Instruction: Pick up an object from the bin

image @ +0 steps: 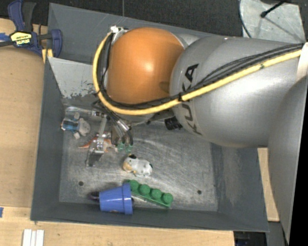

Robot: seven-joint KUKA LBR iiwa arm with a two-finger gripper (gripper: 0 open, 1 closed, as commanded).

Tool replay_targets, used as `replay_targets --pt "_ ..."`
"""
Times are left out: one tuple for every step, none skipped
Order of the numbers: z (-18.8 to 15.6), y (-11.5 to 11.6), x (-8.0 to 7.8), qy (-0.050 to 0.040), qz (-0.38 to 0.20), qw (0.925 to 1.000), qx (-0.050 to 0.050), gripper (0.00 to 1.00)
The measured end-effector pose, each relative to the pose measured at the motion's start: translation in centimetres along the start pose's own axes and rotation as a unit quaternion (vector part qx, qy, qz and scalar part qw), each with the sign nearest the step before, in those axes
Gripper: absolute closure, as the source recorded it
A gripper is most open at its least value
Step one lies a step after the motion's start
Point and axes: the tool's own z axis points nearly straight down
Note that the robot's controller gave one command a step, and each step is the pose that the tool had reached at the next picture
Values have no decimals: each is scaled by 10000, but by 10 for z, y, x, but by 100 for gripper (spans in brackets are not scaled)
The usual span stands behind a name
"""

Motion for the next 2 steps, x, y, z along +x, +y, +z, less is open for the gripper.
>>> replay_targets --pt "51 -24 -21 -16 -588 9983 1 0" --pt "65 -74 -50 -8 -1351 9908 10 0"
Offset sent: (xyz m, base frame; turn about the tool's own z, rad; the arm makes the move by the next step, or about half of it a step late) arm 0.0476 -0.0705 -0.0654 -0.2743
